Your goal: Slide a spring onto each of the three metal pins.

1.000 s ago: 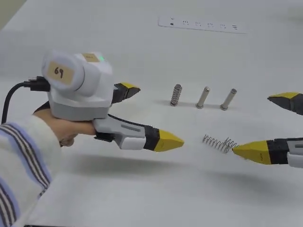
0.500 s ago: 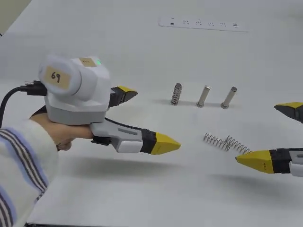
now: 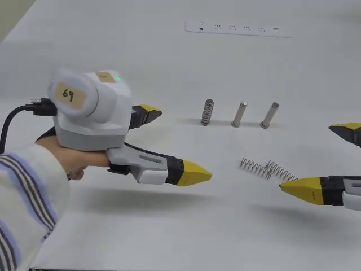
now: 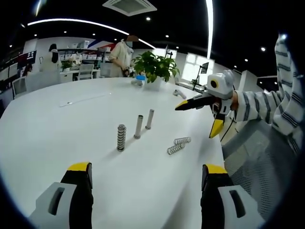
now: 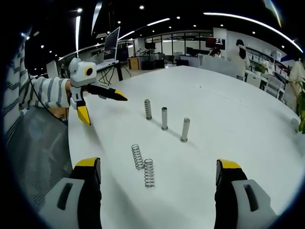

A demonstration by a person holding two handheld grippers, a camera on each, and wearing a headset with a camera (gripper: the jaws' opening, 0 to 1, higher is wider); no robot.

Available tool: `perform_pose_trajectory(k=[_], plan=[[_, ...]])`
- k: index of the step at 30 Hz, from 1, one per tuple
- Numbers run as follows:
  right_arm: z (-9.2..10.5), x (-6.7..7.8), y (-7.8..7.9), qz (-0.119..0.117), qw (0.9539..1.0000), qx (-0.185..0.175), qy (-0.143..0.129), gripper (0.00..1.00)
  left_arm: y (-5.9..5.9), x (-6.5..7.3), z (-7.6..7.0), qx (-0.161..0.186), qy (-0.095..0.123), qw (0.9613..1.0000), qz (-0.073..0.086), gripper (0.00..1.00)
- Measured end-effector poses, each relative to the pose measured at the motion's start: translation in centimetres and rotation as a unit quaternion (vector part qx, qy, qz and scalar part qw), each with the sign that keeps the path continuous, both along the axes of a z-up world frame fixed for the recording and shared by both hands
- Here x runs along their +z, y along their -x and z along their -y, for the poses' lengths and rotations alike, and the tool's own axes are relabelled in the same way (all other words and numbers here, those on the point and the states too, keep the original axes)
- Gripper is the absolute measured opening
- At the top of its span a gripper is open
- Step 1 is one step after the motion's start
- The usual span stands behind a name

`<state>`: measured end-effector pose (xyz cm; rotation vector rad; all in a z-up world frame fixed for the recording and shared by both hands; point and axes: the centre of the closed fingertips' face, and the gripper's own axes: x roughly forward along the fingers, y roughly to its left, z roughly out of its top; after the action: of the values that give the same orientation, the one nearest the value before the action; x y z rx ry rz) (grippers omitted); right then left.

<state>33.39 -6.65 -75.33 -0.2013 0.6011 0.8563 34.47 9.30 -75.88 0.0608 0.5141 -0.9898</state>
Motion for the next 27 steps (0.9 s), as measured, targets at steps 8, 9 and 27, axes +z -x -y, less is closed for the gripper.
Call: perform_pose_trajectory(k=[8,9,27], plan=[[0.4,0.0,0.0,-0.009,0.9999,-0.011,-0.007,0.99,-0.2,0.6,1.2,-0.025,0.005,0.9995,0.021,0.87],[0.4,0.0,0.0,-0.008,0.9999,-0.011,-0.007,0.99,-0.2,0.7,1.4,-0.028,0.007,0.9993,0.023,0.86],[0.9,0.1,0.2,-0.014,0.9998,-0.011,-0.004,0.97,0.6,0.5,6.6,-0.140,0.010,0.9896,0.031,0.65]])
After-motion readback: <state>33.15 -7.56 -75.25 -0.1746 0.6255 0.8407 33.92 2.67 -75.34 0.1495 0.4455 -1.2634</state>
